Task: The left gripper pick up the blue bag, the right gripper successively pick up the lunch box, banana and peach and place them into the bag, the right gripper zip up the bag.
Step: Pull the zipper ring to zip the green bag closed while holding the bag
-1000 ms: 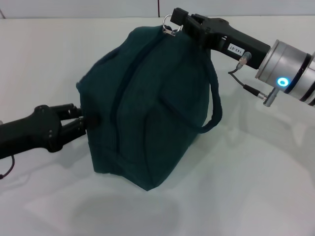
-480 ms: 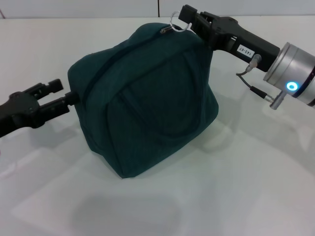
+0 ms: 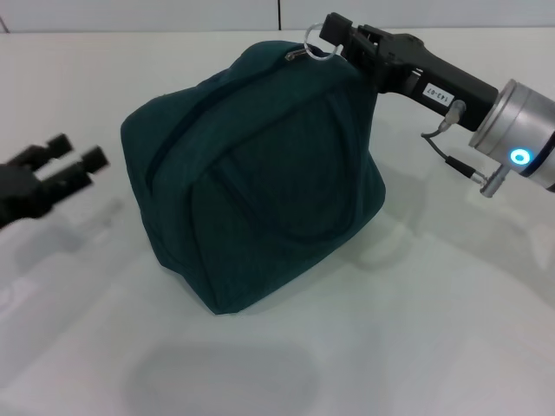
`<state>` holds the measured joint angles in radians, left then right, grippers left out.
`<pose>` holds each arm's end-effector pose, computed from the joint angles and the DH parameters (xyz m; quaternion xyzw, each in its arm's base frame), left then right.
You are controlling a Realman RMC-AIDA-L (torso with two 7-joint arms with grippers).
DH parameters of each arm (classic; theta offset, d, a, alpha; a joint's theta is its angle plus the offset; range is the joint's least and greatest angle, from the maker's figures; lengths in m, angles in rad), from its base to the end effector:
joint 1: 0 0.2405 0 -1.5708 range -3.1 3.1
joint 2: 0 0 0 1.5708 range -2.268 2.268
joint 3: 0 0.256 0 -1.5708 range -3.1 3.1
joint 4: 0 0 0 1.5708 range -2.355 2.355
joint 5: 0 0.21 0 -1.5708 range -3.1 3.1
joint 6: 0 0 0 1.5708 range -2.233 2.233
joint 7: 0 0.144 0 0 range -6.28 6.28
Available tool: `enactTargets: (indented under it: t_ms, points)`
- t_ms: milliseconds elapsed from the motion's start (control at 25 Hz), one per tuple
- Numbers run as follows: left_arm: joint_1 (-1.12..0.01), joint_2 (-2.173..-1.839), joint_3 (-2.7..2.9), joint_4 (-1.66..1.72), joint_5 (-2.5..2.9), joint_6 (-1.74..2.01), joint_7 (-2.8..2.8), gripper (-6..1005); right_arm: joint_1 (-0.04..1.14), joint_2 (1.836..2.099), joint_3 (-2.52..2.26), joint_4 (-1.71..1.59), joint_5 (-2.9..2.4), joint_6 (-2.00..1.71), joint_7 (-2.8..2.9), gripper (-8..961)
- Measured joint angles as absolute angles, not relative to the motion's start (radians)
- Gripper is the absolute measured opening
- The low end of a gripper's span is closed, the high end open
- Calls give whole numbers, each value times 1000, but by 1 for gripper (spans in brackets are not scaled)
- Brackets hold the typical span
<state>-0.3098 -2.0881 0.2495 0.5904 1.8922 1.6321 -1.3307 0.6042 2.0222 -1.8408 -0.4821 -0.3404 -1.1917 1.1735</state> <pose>-0.3433 0.2679 0.0520 -0.7989 -0.3449 -0.3836 0.3094 0.1599 0.3697 -0.0423 -0.8145 0.2604 0.4955 0.1527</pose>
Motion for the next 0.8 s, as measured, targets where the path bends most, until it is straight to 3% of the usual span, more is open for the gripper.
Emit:
enactTargets:
  t_ms: [280,800]
  points:
    - [-329,-2075,234,604,1802,1531,-1407,829,599,2020,-1841,-480,-345,-1211,1174,114]
    - [-546,-2005,441,656,1789,1541,-1822,829,509,2026,-1844,-448,-346,-1319,1120,116]
